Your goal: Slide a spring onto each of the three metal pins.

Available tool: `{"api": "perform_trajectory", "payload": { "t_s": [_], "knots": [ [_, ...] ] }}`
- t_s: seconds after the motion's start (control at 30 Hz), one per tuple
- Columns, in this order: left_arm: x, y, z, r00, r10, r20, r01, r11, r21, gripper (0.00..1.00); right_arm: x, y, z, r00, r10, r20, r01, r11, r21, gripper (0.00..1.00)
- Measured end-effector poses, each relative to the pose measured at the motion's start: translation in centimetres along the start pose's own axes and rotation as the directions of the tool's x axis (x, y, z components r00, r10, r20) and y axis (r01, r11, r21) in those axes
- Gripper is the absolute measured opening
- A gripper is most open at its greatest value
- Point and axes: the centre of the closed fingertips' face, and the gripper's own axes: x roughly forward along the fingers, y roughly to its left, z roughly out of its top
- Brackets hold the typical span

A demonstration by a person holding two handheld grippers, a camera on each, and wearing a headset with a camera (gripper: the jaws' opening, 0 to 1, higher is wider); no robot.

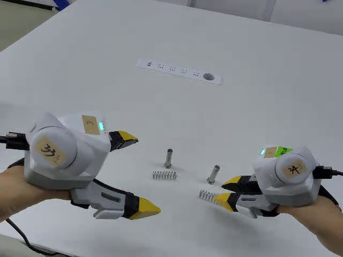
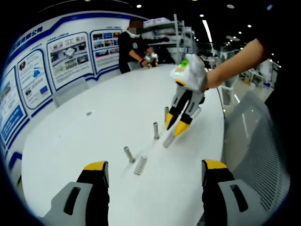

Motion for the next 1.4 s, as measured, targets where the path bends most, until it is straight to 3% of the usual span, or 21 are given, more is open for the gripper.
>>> {"api": "perform_trajectory", "payload": {
  "t_s": [0.1, 0.27, 0.63, 0.87, 1.13, 1.4],
  "knots": [
    [0.0, 0.0, -0.1, 1.0, 0.0, 0.001, 0.0, 1.0, -0.007, 0.83, 0.6, -0.5, -0.7, 0.999, -0.022, -0.039, 0.022, 1.0, 0.0, 0.19],
    [-0.1, 0.0, -0.7, 0.9999, 0.001, -0.013, -0.001, 1.0, -0.01, 0.82, 1.3, -0.1, -1.1, 0.998, 0.007, -0.062, -0.007, 1.0, -0.012, 0.19],
    [0.0, 0.0, -0.7, 0.9999, 0.003, -0.012, -0.003, 1.0, -0.019, 0.81, 1.3, -0.1, -1.4, 0.9979, 0.017, -0.063, -0.019, 1.0, -0.024, 0.13],
    [0.5, -1.0, -0.5, 0.9996, -0.024, -0.015, 0.024, 1.0, -0.004, 0.81, 1.1, 0.1, -1.4, 0.9965, 0.023, -0.08, -0.026, 0.999, -0.032, 0.12],
    [0.4, -0.7, 0.0, 1.0, -0.008, 0.005, 0.008, 1.0, 0.006, 0.79, -1.5, 0.9, 0.6, 0.9991, 0.031, -0.029, -0.033, 0.997, -0.069, 0.11],
    [1.6, -2.4, 1.0, 0.9988, -0.048, 0.009, 0.048, 0.997, 0.055, 0.77, -3.8, 2.1, 3.1, 0.9983, 0.045, 0.038, -0.04, 0.994, -0.104, 0.11]
  ]
}}
